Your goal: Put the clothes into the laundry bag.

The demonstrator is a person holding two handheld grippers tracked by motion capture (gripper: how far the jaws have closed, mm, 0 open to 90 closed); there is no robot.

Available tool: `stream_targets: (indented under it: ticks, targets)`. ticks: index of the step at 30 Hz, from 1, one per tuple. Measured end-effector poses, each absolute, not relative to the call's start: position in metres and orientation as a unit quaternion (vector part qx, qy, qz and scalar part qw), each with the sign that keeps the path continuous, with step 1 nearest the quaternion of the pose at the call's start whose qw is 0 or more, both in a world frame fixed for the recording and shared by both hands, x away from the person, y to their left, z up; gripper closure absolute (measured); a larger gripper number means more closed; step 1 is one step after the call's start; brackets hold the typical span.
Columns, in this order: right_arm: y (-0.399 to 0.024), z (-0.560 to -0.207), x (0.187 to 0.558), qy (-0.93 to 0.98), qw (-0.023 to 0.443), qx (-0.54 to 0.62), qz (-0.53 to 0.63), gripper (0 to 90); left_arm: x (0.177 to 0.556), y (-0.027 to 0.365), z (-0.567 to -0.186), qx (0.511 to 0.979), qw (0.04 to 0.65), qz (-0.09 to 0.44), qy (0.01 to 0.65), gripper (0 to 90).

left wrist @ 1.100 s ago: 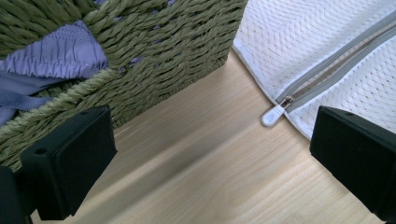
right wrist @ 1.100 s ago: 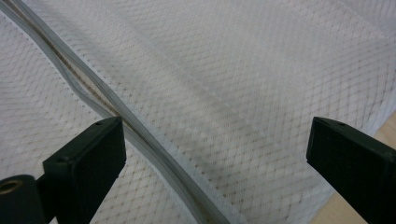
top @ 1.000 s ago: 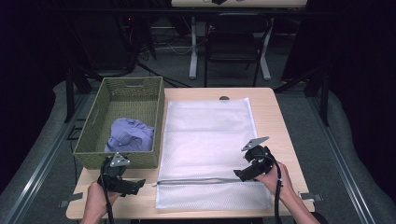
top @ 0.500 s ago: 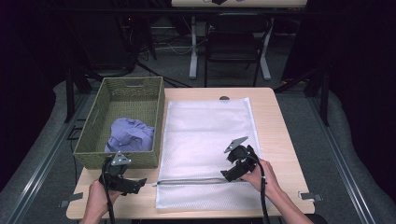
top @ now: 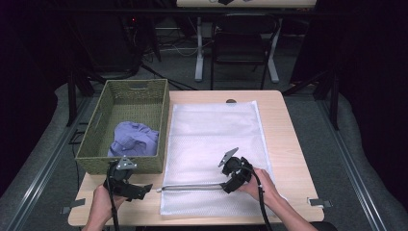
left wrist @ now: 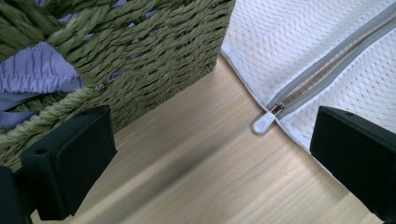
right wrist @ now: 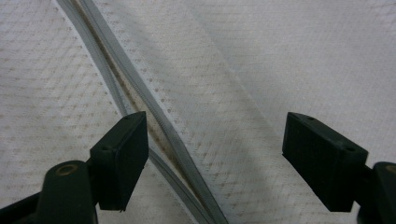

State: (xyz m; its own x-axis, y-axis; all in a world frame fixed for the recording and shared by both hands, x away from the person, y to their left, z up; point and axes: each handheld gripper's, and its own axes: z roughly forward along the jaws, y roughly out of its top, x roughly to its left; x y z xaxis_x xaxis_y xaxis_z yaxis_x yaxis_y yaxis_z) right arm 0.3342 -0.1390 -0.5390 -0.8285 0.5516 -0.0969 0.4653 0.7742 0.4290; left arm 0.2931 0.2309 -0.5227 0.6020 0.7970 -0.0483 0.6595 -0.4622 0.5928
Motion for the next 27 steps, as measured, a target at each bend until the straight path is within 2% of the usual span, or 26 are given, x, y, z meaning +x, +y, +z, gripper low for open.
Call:
stream_targets:
  ticks: [8, 12, 14, 18, 19, 20, 27]
  targets:
    - [-0.135, -0.546, 0.33, 0.939, 0.104, 0.269, 0.187, 25.9, 0.293, 0.229, -0.523, 0.852, 0.284, 0.116, 0.424, 0.2]
    - [-0.132, -0.55, 0.33, 0.941, 0.109, 0.269, 0.172, 33.9, 0.293, 0.229, -0.523, 0.852, 0.284, 0.115, 0.424, 0.2]
    - [-0.131, -0.551, 0.33, 0.941, 0.11, 0.27, 0.17, 35.1, 0.293, 0.229, -0.523, 0.853, 0.284, 0.114, 0.424, 0.2]
    - [-0.132, -0.551, 0.33, 0.939, 0.112, 0.277, 0.171, 45.7, 0.293, 0.228, -0.523, 0.852, 0.285, 0.117, 0.424, 0.2]
    - [-0.132, -0.551, 0.33, 0.938, 0.116, 0.281, 0.168, 57.9, 0.293, 0.228, -0.524, 0.852, 0.285, 0.117, 0.423, 0.2]
    - [-0.133, -0.552, 0.331, 0.937, 0.119, 0.284, 0.165, 61.6, 0.293, 0.228, -0.524, 0.852, 0.285, 0.117, 0.423, 0.2]
    - [-0.134, -0.553, 0.334, 0.933, 0.1, 0.294, 0.18, 65.8, 0.293, 0.226, -0.524, 0.854, 0.284, 0.113, 0.42, 0.2]
